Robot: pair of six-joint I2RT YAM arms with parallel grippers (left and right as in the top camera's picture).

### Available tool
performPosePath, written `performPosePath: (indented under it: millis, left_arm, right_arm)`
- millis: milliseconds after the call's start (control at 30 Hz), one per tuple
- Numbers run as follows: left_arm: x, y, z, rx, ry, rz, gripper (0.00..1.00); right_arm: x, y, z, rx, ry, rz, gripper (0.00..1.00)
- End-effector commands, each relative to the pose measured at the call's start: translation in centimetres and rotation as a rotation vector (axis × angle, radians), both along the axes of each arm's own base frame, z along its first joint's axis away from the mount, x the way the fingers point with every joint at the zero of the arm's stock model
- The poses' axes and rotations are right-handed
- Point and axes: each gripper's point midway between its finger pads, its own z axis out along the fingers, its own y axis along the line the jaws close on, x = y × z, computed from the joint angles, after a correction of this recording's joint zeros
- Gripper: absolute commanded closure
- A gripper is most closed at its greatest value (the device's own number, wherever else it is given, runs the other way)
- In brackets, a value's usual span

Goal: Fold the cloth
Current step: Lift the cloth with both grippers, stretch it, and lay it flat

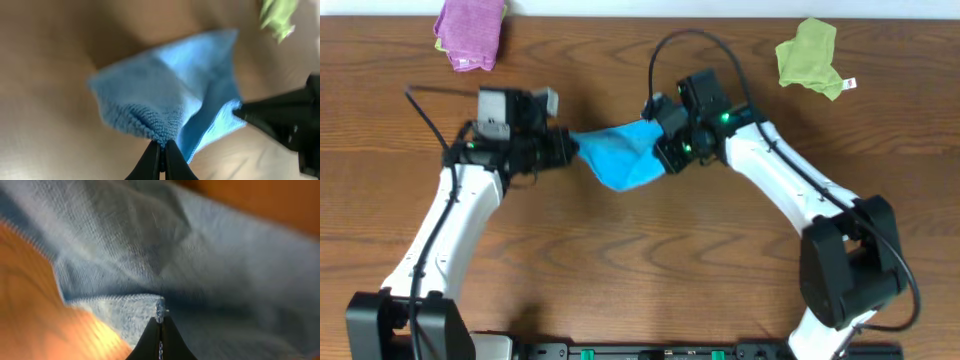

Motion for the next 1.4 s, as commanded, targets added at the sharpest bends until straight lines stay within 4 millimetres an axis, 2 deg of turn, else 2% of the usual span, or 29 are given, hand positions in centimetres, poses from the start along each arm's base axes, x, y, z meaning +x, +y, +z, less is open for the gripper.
performPosePath:
  millis: [0, 100, 233, 467, 567, 667, 833, 1067, 1367]
  left_arm:
    - [2.4, 0.1, 5.7, 0.023, -0.154, -0.001, 0.95]
    - [3.2, 0.4, 8.7, 0.037, -0.202, 0.016, 0.94]
    - [2.9, 1.5, 9.9, 0.109, -0.192, 0.039, 0.94]
    - [1.3, 2.0, 10.9, 0.142, -0.14, 0.035, 0.94]
    - [0.6, 2.1, 13.2, 0.137, -0.184, 0.039, 0.94]
    - [-0.5, 2.7, 15.8, 0.15, -0.252, 0.064, 0.94]
    - [-3.1, 3.9, 18.4, 0.183, -0.309, 0.115, 0.94]
    - [-7.2, 4.2, 16.9, 0.149, -0.152, 0.154, 0.94]
    - [-11.1, 4.4, 16.5, 0.223, -0.11, 0.155, 0.94]
  right_arm:
    - [2.2, 0.3, 7.3, 0.078, -0.123, -0.035, 0.99]
    - [3.3, 0.0, 11.8, 0.093, -0.185, -0.069, 0.99]
    - [4.0, -0.9, 16.2, 0.07, -0.254, -0.107, 0.99]
    - [3.3, -2.0, 21.1, 0.063, -0.291, -0.155, 0.99]
    - [3.0, -2.7, 23.0, 0.051, -0.319, -0.18, 0.99]
    - [2.6, -3.1, 24.0, 0.056, -0.324, -0.197, 0.99]
    - [1.1, -3.4, 26.0, 0.091, -0.332, -0.222, 0.99]
    - [-2.9, -3.0, 26.4, 0.086, -0.263, -0.2, 0.99]
    - [-6.0, -2.8, 24.5, 0.006, -0.164, -0.209, 0.99]
